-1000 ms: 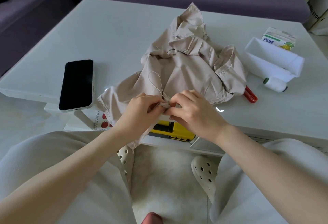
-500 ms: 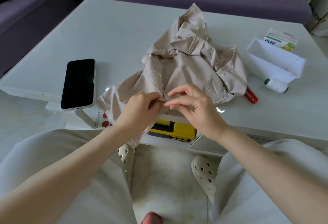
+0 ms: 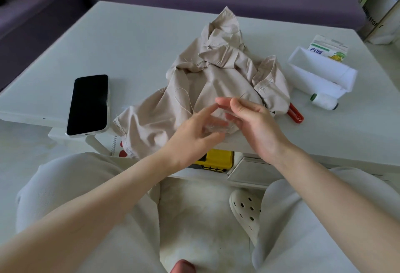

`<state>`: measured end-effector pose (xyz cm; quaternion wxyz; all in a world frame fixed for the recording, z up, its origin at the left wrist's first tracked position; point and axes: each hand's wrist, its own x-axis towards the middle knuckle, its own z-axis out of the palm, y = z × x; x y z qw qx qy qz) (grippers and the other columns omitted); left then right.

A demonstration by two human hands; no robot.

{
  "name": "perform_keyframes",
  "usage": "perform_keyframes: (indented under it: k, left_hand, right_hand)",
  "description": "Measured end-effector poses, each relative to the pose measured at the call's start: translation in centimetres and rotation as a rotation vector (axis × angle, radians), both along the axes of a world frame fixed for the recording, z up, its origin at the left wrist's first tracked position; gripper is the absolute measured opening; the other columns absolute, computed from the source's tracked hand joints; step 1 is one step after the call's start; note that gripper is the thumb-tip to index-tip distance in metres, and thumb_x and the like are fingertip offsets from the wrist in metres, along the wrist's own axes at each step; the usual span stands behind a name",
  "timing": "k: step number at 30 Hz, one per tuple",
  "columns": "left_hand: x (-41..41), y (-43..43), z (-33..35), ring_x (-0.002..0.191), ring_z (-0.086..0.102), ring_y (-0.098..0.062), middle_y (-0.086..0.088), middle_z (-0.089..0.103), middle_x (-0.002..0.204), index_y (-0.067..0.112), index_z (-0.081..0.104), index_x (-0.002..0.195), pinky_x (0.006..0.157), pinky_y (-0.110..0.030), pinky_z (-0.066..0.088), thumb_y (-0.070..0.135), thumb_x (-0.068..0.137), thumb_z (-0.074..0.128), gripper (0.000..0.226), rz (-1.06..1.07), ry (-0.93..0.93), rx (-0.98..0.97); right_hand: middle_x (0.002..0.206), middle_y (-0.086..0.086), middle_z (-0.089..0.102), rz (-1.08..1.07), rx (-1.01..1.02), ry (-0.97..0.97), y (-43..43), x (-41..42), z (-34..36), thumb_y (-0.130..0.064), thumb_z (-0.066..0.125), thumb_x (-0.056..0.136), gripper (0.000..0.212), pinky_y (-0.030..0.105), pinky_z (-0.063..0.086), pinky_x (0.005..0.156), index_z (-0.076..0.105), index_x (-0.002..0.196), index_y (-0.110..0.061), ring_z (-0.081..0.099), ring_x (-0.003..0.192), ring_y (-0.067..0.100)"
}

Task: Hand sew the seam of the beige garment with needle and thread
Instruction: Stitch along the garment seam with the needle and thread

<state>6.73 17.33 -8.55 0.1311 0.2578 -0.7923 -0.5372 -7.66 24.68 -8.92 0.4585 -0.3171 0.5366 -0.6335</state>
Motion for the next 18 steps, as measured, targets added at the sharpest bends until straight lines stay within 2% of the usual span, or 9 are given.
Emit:
perform_keyframes:
  k: [2, 4, 8, 10, 11, 12, 14, 16, 18]
  left_hand:
    - [-0.2, 0.3, 0.4, 0.083, 0.063, -0.017, 0.003, 0.070, 0.080, 0.027, 0.048, 0.132, 0.085, -0.037, 0.047, 0.018, 0.094, 0.056, 0.040, -0.031, 0.010, 0.067]
    - [-0.4, 0.4, 0.5, 0.063, 0.052, -0.020, 0.000, 0.059, 0.060, 0.021, 0.064, 0.116, 0.072, -0.041, 0.047, 0.020, 0.096, 0.052, 0.023, -0.041, 0.009, 0.041]
    - [-0.4, 0.5, 0.1, 0.053, 0.038, -0.014, 0.003, 0.049, 0.055, 0.019, 0.069, 0.095, 0.053, -0.020, 0.036, 0.024, 0.100, 0.045, 0.025, -0.042, 0.005, -0.004]
    - [-0.4, 0.4, -0.1, 0.048, 0.035, -0.009, 0.004, 0.048, 0.054, 0.018, 0.068, 0.092, 0.048, -0.015, 0.032, 0.023, 0.100, 0.043, 0.026, -0.023, 0.001, -0.024]
    - [-0.4, 0.3, -0.2, 0.046, 0.035, -0.007, 0.004, 0.047, 0.054, 0.018, 0.068, 0.091, 0.048, -0.013, 0.031, 0.022, 0.100, 0.043, 0.027, -0.012, -0.005, -0.034]
    - [-0.4, 0.3, -0.3, 0.045, 0.034, -0.005, 0.004, 0.046, 0.054, 0.017, 0.067, 0.090, 0.048, -0.012, 0.030, 0.022, 0.100, 0.043, 0.027, -0.004, -0.010, -0.042]
    - [-0.3, 0.2, -0.5, 0.045, 0.035, -0.004, 0.004, 0.044, 0.054, 0.012, 0.066, 0.090, 0.048, -0.011, 0.030, 0.020, 0.100, 0.043, 0.026, 0.010, -0.011, -0.058]
    - [-0.3, 0.2, -0.4, 0.046, 0.035, -0.004, 0.003, 0.042, 0.055, 0.009, 0.065, 0.089, 0.049, -0.011, 0.030, 0.018, 0.100, 0.044, 0.025, 0.017, 0.009, -0.077]
    - [-0.3, 0.4, -0.2, 0.049, 0.036, -0.005, 0.003, 0.042, 0.057, 0.009, 0.066, 0.089, 0.051, -0.011, 0.031, 0.017, 0.099, 0.045, 0.025, 0.011, 0.045, -0.095]
  right_hand:
    - [0.097, -0.002, 0.072, -0.034, 0.003, -0.190, 0.2, -1.1, 0.0, -0.025, 0.054, 0.082, 0.023, 0.026, 0.046, 0.093, 0.068, 0.096, -0.012, 0.064, 0.104, 0.012]
    - [0.093, -0.001, 0.073, -0.100, -0.010, -0.312, 0.5, -2.1, 0.1, -0.023, 0.051, 0.087, 0.020, 0.027, 0.050, 0.090, 0.064, 0.097, -0.011, 0.067, 0.101, 0.015]
    - [0.064, -0.003, 0.063, -0.332, -0.091, -0.563, 1.0, -3.6, 0.4, -0.011, 0.040, 0.100, 0.024, 0.034, 0.056, 0.084, 0.060, 0.088, -0.008, 0.066, 0.064, 0.008]
    - [0.050, -0.005, 0.046, -0.400, -0.120, -0.726, 1.4, -4.4, 0.5, -0.011, 0.035, 0.102, 0.028, 0.022, 0.057, 0.063, 0.056, 0.083, -0.008, 0.046, 0.041, 0.004]
    - [0.048, -0.005, 0.039, -0.395, -0.105, -0.755, 1.6, -4.7, 0.6, -0.012, 0.033, 0.102, 0.029, 0.014, 0.048, 0.047, 0.054, 0.082, -0.009, 0.036, 0.036, 0.003]
    - [0.047, -0.006, 0.037, -0.370, -0.060, -0.695, 1.8, -5.0, 0.5, -0.014, 0.032, 0.103, 0.030, 0.011, 0.035, 0.036, 0.053, 0.082, -0.011, 0.029, 0.034, 0.002]
    - [0.049, -0.009, 0.042, -0.295, 0.075, -0.310, 2.3, -4.8, 0.2, -0.016, 0.030, 0.103, 0.032, 0.013, 0.018, 0.030, 0.052, 0.080, -0.013, 0.022, 0.034, 0.001]
    - [0.056, -0.010, 0.056, -0.154, 0.200, 0.115, 2.8, -3.8, -0.3, -0.018, 0.031, 0.104, 0.037, 0.013, 0.015, 0.033, 0.057, 0.079, -0.013, 0.020, 0.036, 0.002]
    - [0.074, -0.005, 0.068, 0.023, 0.295, 0.306, 3.2, -2.5, -0.5, -0.022, 0.032, 0.104, 0.042, 0.013, 0.019, 0.036, 0.064, 0.079, -0.015, 0.022, 0.039, 0.003]
